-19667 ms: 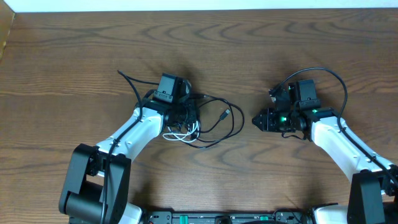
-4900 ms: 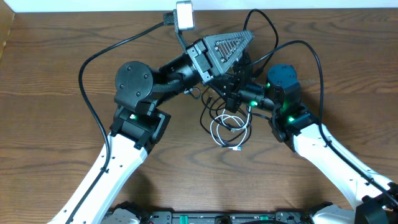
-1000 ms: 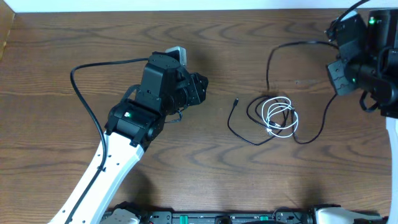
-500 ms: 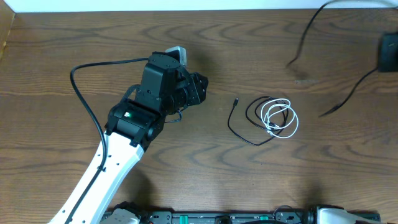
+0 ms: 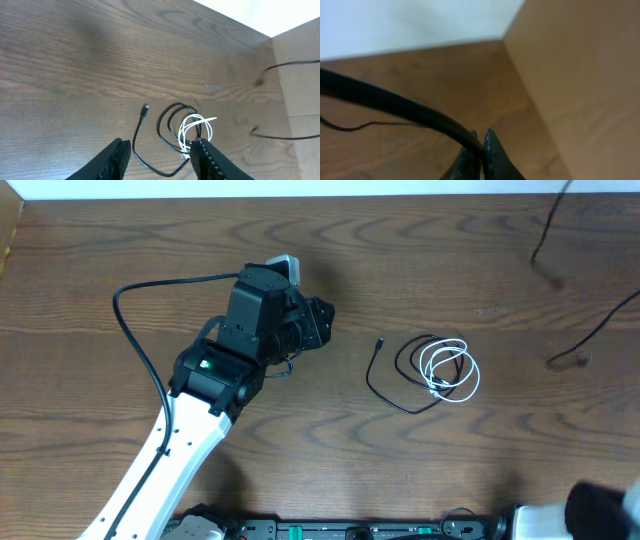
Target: Untangle cables
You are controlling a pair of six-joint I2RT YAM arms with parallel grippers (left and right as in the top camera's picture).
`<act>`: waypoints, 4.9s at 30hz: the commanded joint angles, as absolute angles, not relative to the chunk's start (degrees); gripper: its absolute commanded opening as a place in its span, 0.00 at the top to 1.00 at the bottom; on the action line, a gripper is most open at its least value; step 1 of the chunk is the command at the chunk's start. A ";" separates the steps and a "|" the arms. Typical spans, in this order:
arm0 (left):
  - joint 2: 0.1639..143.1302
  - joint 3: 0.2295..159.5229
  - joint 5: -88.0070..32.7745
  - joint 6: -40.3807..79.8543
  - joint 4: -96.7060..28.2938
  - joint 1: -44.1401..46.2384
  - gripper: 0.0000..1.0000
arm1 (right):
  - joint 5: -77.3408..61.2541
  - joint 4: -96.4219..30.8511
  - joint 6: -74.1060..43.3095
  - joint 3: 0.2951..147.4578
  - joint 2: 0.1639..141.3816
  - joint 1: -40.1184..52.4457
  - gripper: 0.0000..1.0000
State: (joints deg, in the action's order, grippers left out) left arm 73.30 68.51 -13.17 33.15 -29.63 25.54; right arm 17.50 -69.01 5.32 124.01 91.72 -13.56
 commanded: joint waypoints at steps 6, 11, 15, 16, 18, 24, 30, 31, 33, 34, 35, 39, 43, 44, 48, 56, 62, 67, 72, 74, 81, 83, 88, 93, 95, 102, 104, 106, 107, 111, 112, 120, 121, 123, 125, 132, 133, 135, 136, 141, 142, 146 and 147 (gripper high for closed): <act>72.99 69.23 -12.99 32.58 -30.28 25.45 0.55 | 18.35 -71.05 -3.90 123.90 100.33 -22.79 0.99; 72.99 69.23 -12.99 32.58 -30.83 25.45 0.55 | 18.52 -75.05 -9.82 123.90 104.14 -30.13 0.99; 72.99 69.23 -12.99 32.58 -30.83 25.45 0.55 | 18.26 -78.87 -15.33 123.87 106.52 -35.40 0.99; 72.99 69.23 -12.99 32.58 -30.83 25.45 0.55 | 17.37 -79.44 -16.03 123.85 106.98 -36.53 0.99; 72.99 69.23 -12.97 32.58 -30.81 25.45 0.55 | 12.01 -79.55 -16.05 123.79 107.53 -38.48 0.98; 72.99 69.23 -12.99 32.58 -30.83 25.45 0.55 | -4.75 -79.31 -16.03 123.79 107.77 -42.15 0.06; 72.99 69.23 -13.02 32.60 -30.87 25.45 0.55 | -9.39 -81.73 -13.87 123.79 107.77 -41.85 0.03; 72.99 69.23 -12.99 32.58 -30.85 25.45 0.55 | -11.05 -82.41 -12.64 123.79 107.77 -41.58 0.05; 72.99 69.23 -12.99 32.60 -30.85 25.45 0.55 | -13.76 -84.86 -10.37 123.79 107.77 -41.01 0.08; 72.99 69.23 -12.99 32.58 -30.85 25.45 0.55 | -14.11 -86.19 -9.52 123.79 107.79 -40.69 0.10; 72.99 69.23 -12.99 32.58 -30.85 25.45 0.55 | -14.02 -87.64 -9.02 123.72 107.79 -40.27 0.13; 72.99 69.23 -12.99 32.60 -30.85 25.45 0.55 | -12.53 -93.49 -8.71 122.50 107.79 -38.22 0.18; 72.99 69.23 -12.99 32.58 -30.83 25.45 0.55 | -10.76 -97.06 -8.95 119.31 107.79 -36.49 0.26; 72.99 69.23 -12.99 32.58 -30.83 25.45 0.55 | -10.46 -97.27 -8.95 118.41 107.79 -36.23 0.28; 72.99 69.23 -12.99 32.60 -30.85 25.45 0.55 | -9.32 -97.30 -10.00 113.65 107.09 -35.99 0.30; 72.99 69.23 -12.97 32.58 -30.81 25.45 0.55 | -3.18 -90.11 -14.76 96.14 93.91 -36.16 0.30; 72.99 69.23 -12.97 32.58 -30.83 25.45 0.55 | -3.14 -81.36 -16.43 76.97 80.05 -36.05 0.29; 72.99 69.23 -12.97 32.58 -30.83 25.45 0.55 | -2.52 -73.10 -20.05 62.39 74.83 -35.92 0.30; 72.99 69.23 -12.99 32.58 -30.85 25.45 0.55 | -1.37 -63.07 -21.85 50.68 74.87 -35.90 0.30; 72.99 69.23 -12.99 32.58 -30.85 25.45 0.55 | -1.28 -60.47 -22.28 47.59 74.89 -35.90 0.31; 72.99 69.23 -12.99 32.58 -30.87 25.45 0.55 | 4.49 -53.32 -30.70 38.85 74.89 -35.92 0.34; 72.99 69.23 -12.99 32.58 -30.87 25.45 0.55 | 5.52 -51.37 -32.36 36.95 74.89 -35.92 0.34; 72.99 69.23 -12.99 32.58 -31.07 25.45 0.55 | 5.67 -47.62 -35.38 32.67 74.89 -35.92 0.33; 72.99 69.23 -12.99 32.58 -31.09 25.45 0.55 | 5.67 -44.31 -35.38 30.24 74.89 -35.92 0.34; 72.99 69.23 -12.99 32.58 -31.14 25.45 0.55 | 5.67 -42.98 -35.35 29.67 74.89 -35.92 0.34; 72.99 69.23 -12.99 32.58 -31.70 25.45 0.55 | 5.63 -42.00 -35.38 29.43 74.89 -35.92 0.75; 72.99 69.23 -12.99 32.60 -31.70 25.45 0.55 | 5.63 -42.00 -35.35 29.45 74.89 -35.92 0.87; 72.99 69.23 -12.99 32.60 -31.70 25.45 0.55 | 5.63 -42.00 -35.35 29.45 74.89 -35.92 0.95; 72.99 69.23 -12.99 32.58 -31.70 25.45 0.55 | 5.63 -41.93 -35.35 29.45 74.89 -35.92 0.98; 72.99 69.23 -12.99 32.58 -31.70 25.45 0.55 | 4.05 -39.90 -35.22 29.56 74.89 -35.92 0.99; 72.99 69.23 -12.99 32.58 -31.70 25.45 0.55 | 3.22 -39.27 -35.05 29.78 74.89 -35.90 0.99; 72.99 69.23 -12.99 32.60 -31.68 25.45 0.55 | -7.75 -38.68 -27.64 44.51 74.89 -35.90 0.99; 72.99 69.23 -12.97 32.60 -31.68 25.45 0.55 | -8.14 -39.70 -26.22 47.68 74.89 -35.90 0.99; 72.99 69.23 -12.97 32.60 -31.66 25.45 0.55 | -8.75 -41.71 -23.51 53.19 74.89 -35.90 0.99; 72.99 69.23 -12.97 32.60 -31.66 25.45 0.55 | -8.97 -44.86 -21.26 59.31 74.89 -35.90 0.99; 72.99 69.23 -12.99 32.62 -31.68 25.45 0.55 | -7.31 -47.75 -16.51 72.88 74.91 -35.05 0.99; 72.99 69.23 -12.99 32.62 -31.68 25.45 0.55 | -6.57 -47.59 -15.77 73.56 75.00 -34.61 0.99; 72.99 69.23 -13.02 32.62 -31.68 25.45 0.55 | -5.65 -48.14 -14.46 74.06 75.18 -33.47 0.99; 72.99 69.23 -12.99 32.62 -31.68 25.45 0.55 | -4.82 -49.12 -14.50 74.04 75.40 -32.97 0.99; 72.99 69.23 -13.02 32.62 -31.73 25.45 0.55 | 0.71 -54.54 -14.72 73.52 79.40 -31.99 0.91; 72.99 69.23 -13.02 32.60 -31.73 25.45 0.55 | 1.28 -54.70 -14.72 73.17 80.40 -31.99 0.87; 72.99 69.23 -12.99 32.60 -31.73 25.45 0.55 | 1.39 -54.41 -13.61 71.88 86.54 -31.99 0.47; 72.99 69.23 -12.99 32.60 -31.70 25.45 0.55 | 1.39 -54.02 -12.47 71.88 88.05 -32.01 0.45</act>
